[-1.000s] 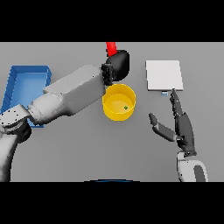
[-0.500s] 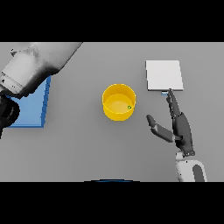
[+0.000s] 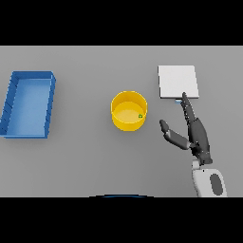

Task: Pick up the red beaker and tilt it to pour out 1 green nut into yellow bowl. Pick up the yellow bowl and place it on the metallic measuring scale.

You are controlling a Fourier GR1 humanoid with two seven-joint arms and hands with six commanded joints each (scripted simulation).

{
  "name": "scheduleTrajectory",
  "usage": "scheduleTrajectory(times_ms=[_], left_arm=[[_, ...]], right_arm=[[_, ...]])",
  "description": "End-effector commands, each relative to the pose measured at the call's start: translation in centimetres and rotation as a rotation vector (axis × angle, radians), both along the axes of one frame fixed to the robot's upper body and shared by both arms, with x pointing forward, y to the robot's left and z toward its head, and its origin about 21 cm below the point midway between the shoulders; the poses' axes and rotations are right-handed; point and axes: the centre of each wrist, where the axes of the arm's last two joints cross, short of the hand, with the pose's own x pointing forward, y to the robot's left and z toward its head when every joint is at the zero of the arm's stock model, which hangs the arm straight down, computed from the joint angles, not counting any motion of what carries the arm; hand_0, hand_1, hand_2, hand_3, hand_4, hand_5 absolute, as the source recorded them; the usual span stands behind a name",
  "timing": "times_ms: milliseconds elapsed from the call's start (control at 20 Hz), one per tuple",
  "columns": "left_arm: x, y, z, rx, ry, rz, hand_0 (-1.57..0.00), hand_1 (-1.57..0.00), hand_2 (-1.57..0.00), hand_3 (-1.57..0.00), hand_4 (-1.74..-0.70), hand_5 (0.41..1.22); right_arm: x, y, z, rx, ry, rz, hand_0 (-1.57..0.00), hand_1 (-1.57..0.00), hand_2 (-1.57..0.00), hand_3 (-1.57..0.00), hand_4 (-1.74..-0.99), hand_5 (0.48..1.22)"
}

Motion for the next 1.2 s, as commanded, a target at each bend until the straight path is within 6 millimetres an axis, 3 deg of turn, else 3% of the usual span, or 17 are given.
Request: scheduleTrajectory(times_ms=[0,150,300,500,600,700,800,1000,1100,1150], left_arm=[[0.0,1.2,-1.5,-0.062,0.007,0.063,-1.57,-1.57,-1.57,-1.55,-1.74,1.221],[-0.4,3.9,-6.8,-0.193,0.004,0.226,-1.57,-1.57,-1.57,-1.56,-1.74,1.221],[-1.3,6.4,-9.7,-0.368,0.014,0.383,-1.57,-1.57,-1.57,-1.57,-1.74,1.221],[-3.1,7.6,-15.5,-0.497,0.047,0.462,-1.57,-1.57,-1.57,-1.57,-1.74,1.221],[-4.8,8.0,-18.7,-0.538,0.055,0.484,-1.57,-1.57,-1.57,-1.57,-1.74,1.221],[-6.6,8.3,-20.7,-0.570,0.066,0.502,-1.57,-1.57,-1.57,-1.57,-1.74,1.221],[-7.9,7.7,-21.6,-0.599,0.068,0.507,-1.57,-1.57,-1.57,-1.57,-1.74,1.151],[-10.1,7.2,-22.5,-0.633,0.091,0.554,-1.57,-1.57,-1.57,-1.57,-1.74,0.925],[-10.5,7.2,-21.8,-0.642,0.122,0.568,-1.57,-1.57,-1.53,-1.53,-1.52,0.818],[-11.0,6.9,-21.5,-0.636,0.147,0.494,-1.47,-1.34,-1.28,-1.32,-1.37,0.774]], right_arm=[[-0.1,0.0,0.0,-0.001,-0.019,0.014,0.00,0.00,0.00,0.00,-1.132,0.614],[-0.1,0.3,0.0,-0.010,-0.015,0.020,0.00,0.00,0.00,0.00,-1.142,0.628],[-0.3,0.2,-0.1,-0.003,-0.011,0.029,0.00,0.00,0.00,0.00,-1.138,0.648],[-0.3,0.0,-0.6,0.014,-0.001,0.038,0.00,0.00,0.00,0.00,-1.131,0.669],[-0.3,-0.3,-0.8,-0.010,-0.014,0.043,0.00,0.00,0.00,0.00,-1.151,0.676],[-0.4,-0.3,-0.7,-0.020,-0.023,0.039,0.00,0.00,0.00,0.00,-1.166,0.676],[-0.2,-0.1,-0.6,-0.011,-0.019,0.042,0.00,0.00,0.00,0.00,-1.174,0.676],[-0.3,0.1,-0.7,-0.012,-0.019,0.037,0.00,0.00,0.00,0.00,-1.157,0.671],[-0.5,-0.1,-0.9,-0.003,-0.007,0.046,0.00,0.00,0.00,0.00,-1.155,0.670],[-0.1,0.2,-0.5,-0.003,-0.010,0.047,0.00,0.00,0.00,0.00,-1.153,0.670]])
